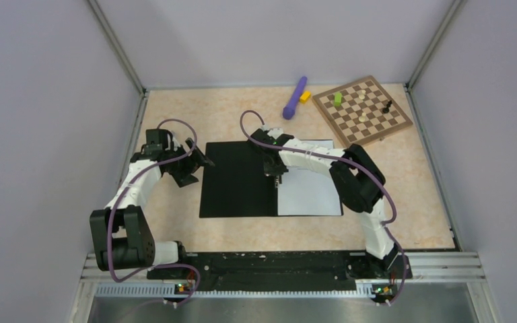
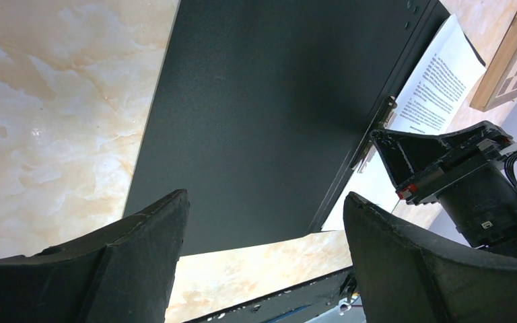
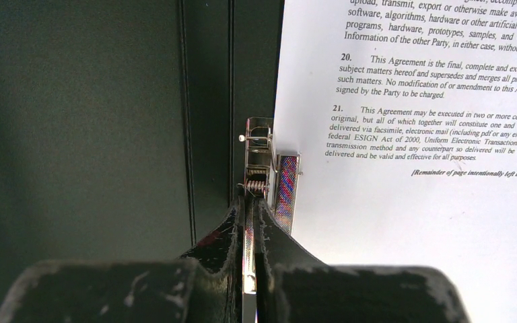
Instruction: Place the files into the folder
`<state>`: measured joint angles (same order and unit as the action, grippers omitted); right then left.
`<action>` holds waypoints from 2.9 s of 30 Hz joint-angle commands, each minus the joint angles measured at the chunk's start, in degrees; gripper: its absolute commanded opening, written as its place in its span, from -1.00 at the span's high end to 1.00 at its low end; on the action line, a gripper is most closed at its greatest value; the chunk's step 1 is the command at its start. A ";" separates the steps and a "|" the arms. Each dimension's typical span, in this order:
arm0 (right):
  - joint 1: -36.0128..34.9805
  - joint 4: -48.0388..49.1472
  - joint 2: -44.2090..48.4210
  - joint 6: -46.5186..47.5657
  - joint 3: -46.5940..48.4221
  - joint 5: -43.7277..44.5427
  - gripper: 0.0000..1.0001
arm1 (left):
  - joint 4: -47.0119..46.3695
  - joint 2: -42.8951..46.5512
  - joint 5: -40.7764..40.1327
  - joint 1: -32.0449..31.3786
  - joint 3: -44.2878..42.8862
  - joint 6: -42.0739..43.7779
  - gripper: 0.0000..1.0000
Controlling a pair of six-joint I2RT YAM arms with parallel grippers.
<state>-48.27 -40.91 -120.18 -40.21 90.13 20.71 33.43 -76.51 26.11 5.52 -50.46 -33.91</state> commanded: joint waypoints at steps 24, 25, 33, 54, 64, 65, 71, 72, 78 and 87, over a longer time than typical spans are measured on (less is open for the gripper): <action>0.09 1.85 16.73 1.51 -3.87 -0.68 1.00 | -1.69 1.29 3.98 -0.10 2.90 4.67 -0.79; 0.23 2.14 17.16 1.82 -4.42 -1.11 1.00 | -1.33 1.08 3.79 -0.03 2.50 5.25 -0.79; 2.61 3.51 20.92 4.33 -8.85 -4.59 1.00 | -2.08 0.76 4.52 -0.07 2.11 6.60 -0.86; 7.80 7.34 27.18 5.93 -13.48 -15.79 1.00 | -7.78 -2.41 19.78 -0.16 3.00 6.12 -0.87; 8.98 7.63 23.57 6.48 -13.91 -17.08 1.00 | -14.17 2.20 26.69 -0.16 4.33 0.18 -0.22; 8.98 7.91 23.10 6.35 -14.03 -17.29 1.00 | -13.24 2.50 26.39 -0.11 3.76 0.66 -0.14; 8.91 11.20 21.36 4.45 -15.09 -20.03 1.00 | -9.74 2.34 22.87 -1.56 1.56 2.30 0.64; 8.94 11.50 21.04 4.19 -15.20 -20.39 1.00 | -9.07 2.07 22.31 -1.79 1.43 2.67 0.79; 8.84 12.83 19.52 3.56 -16.79 -22.71 0.93 | -1.21 1.54 14.91 -2.11 -1.48 6.02 1.00; 9.70 15.80 24.36 2.34 -18.27 -26.57 -0.61 | 11.59 3.75 3.42 -2.50 -8.96 11.90 1.00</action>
<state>-39.59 -28.62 -101.12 -36.71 71.66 -2.55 38.81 -75.11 36.53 3.18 -54.78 -25.96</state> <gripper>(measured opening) 0.802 0.023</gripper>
